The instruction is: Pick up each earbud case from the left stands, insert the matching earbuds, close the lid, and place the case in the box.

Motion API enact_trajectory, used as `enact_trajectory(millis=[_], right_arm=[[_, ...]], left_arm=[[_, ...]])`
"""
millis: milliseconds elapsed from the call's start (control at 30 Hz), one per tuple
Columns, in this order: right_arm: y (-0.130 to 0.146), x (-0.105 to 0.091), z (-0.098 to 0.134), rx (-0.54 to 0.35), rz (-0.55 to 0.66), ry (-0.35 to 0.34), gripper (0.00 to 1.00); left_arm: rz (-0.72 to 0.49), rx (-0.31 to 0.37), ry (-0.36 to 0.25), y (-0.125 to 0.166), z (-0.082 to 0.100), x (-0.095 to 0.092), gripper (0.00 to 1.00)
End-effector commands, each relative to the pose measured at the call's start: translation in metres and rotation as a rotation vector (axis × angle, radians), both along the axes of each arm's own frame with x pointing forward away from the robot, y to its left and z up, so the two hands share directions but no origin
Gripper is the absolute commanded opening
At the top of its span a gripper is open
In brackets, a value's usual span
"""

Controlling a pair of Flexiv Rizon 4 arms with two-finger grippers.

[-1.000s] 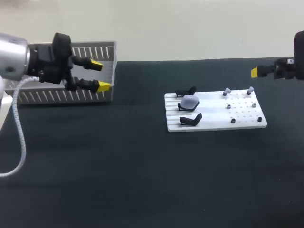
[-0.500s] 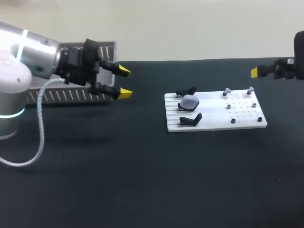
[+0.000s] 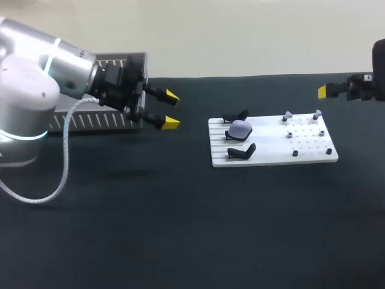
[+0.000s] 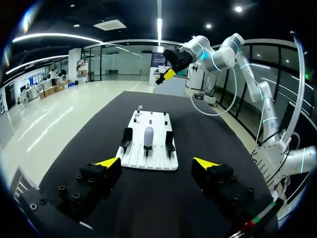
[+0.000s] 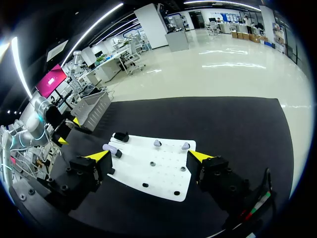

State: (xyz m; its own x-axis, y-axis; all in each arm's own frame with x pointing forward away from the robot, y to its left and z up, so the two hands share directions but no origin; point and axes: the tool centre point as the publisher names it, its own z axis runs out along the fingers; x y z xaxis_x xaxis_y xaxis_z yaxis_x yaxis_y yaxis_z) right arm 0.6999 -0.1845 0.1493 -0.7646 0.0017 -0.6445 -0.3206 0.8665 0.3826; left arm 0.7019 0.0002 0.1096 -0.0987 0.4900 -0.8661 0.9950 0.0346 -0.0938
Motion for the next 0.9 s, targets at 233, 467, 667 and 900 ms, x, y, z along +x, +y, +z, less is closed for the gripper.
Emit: enact_trajectory(millis=[233,467,667,900], right_arm=[[0.0,0.0,0.0,-0.001,0.0,0.0,1.0],[0.0,0.0,0.0,-0.001,0.0,0.0,1.0],[0.0,0.0,0.0,-0.001,0.0,0.0,1.0],[0.0,0.0,0.0,-0.001,0.0,0.0,1.0]], left_arm=[[-0.008,0.0,0.005,0.0,0.0,0.003,1.0],[-0.008,0.0,0.005,0.0,0.0,0.003,1.0],[-0.035,-0.014,-0.007,-0.013,-0.008,0.007,1.0],[-0.101,-0.047,-0.024,-0.034,-0.02,0.017,1.0]])
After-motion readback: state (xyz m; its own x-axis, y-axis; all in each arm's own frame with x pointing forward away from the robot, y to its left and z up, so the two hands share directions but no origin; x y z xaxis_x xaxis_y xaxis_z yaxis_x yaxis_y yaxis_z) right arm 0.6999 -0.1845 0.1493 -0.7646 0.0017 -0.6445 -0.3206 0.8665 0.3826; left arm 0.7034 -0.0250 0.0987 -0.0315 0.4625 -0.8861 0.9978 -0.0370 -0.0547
